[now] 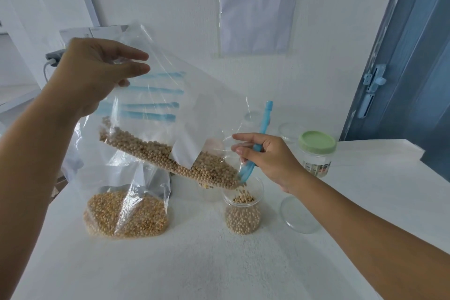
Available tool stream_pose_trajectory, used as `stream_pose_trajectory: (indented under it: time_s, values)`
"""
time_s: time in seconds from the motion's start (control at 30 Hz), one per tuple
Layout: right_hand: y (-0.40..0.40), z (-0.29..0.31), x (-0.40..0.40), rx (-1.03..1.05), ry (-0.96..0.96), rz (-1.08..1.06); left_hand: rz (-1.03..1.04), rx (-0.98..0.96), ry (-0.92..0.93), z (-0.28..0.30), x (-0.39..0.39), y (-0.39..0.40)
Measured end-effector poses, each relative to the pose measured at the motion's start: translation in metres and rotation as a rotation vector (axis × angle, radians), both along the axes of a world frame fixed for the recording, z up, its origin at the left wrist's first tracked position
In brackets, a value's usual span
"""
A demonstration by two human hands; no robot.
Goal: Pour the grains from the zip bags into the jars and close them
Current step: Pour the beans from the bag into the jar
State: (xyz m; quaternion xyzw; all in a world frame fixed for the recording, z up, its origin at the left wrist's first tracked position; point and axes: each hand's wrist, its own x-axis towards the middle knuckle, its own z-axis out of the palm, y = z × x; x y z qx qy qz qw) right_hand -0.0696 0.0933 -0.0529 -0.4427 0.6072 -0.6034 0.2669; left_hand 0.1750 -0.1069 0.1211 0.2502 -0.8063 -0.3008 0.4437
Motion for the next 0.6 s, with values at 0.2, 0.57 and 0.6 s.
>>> stream_pose_trajectory:
  time_s: [0.2,0.57,0.6]
  values:
    - [-0.003,0.002,0.0,0.001,-0.001,-0.004,-0.022,-0.005,0.013,0.002,-0.001,-0.001]
    - [0.0,-0.003,0.0,0.016,-0.019,-0.017,-0.069,0.001,0.036,-0.004,-0.011,0.002]
    - [0.0,-0.003,0.0,0.017,-0.016,-0.017,-0.07,-0.001,0.042,-0.003,-0.011,0.004]
